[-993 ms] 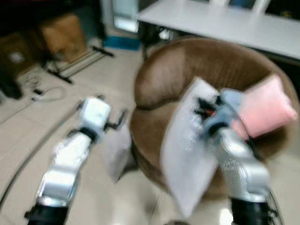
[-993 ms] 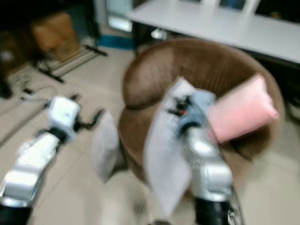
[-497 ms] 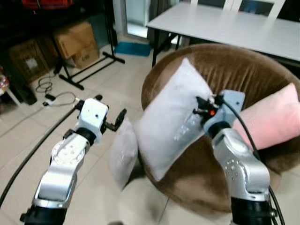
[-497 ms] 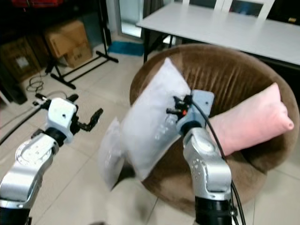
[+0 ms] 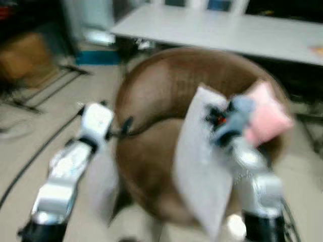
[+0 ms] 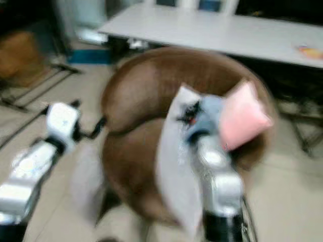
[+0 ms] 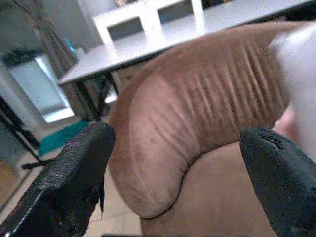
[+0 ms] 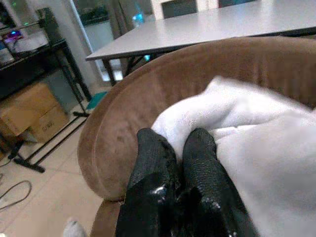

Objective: Move the pillow to the sofa from floor

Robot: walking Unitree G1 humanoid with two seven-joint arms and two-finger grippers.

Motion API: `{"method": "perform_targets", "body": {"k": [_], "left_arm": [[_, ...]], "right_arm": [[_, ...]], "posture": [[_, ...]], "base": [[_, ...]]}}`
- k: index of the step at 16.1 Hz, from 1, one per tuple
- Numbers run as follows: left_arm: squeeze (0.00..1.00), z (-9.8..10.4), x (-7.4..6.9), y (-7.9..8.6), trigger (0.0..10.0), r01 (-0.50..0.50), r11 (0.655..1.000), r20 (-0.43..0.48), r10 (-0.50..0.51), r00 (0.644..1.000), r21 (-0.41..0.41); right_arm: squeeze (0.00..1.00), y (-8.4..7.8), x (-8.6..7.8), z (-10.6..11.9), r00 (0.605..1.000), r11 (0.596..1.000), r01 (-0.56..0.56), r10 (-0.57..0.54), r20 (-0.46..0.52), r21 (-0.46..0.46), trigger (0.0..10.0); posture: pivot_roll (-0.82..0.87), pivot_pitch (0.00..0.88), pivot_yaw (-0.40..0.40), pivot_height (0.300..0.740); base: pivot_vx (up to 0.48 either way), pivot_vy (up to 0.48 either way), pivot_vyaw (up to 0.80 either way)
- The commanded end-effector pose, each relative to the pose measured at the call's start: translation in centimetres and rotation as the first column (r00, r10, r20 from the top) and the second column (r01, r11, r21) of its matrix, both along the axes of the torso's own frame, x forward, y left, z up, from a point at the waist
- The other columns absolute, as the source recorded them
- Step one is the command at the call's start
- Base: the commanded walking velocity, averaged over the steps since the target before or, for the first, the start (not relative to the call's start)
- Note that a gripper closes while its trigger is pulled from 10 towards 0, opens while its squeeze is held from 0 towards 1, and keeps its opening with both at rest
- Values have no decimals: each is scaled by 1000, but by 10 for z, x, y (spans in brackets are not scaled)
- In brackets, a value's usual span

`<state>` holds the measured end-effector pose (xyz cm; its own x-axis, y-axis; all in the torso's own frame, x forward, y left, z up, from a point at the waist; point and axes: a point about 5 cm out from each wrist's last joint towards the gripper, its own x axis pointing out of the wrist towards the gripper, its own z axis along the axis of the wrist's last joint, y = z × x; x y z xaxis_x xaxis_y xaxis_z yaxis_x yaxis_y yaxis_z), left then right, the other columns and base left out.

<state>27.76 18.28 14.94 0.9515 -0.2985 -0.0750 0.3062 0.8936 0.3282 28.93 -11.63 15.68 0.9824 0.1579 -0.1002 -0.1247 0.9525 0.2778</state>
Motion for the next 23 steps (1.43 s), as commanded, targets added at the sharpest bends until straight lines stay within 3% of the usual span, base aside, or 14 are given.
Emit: {"method": "perform_targets", "body": {"k": [1, 10, 15, 20, 23], "left_arm": [[0, 4, 1, -6, 10000, 23, 1000, 16, -23, 1000, -1], [0, 4, -2, -3, 10000, 16, 1000, 12, -16, 1000, -2], [0, 5, -4, -1, 10000, 17, 1000, 8, -17, 1000, 5], [0, -4, -18, -7, 10000, 191, 980, -100, -184, 978, 64], [0, -3, -22, -3, 10000, 263, 962, -149, -251, 956, 66]], "right_arm": [[0, -7, 1, 16, 996, 1000, 20, -20, 84, -4, 10000], [0, 4, 4, 22, 993, 998, -52, 54, 109, -21, 10000], [0, 17, 8, 29, 982, 989, -135, 141, 129, -53, 10000], [0, 49, 29, 25, 966, 962, -244, 252, 54, -125, 10000], [0, 67, 46, 26, 951, 952, -307, 307, 37, -15, 10000]], "posture": [[-77, 0, -6, 740], [-59, 0, -22, 740], [-47, 0, -23, 740], [-27, 0, -14, 740], [-24, 0, -6, 740]], "base": [[277, 0, 0], [278, 0, 0], [281, 0, 0], [0, 0, 0], [0, 0, 0]]}}
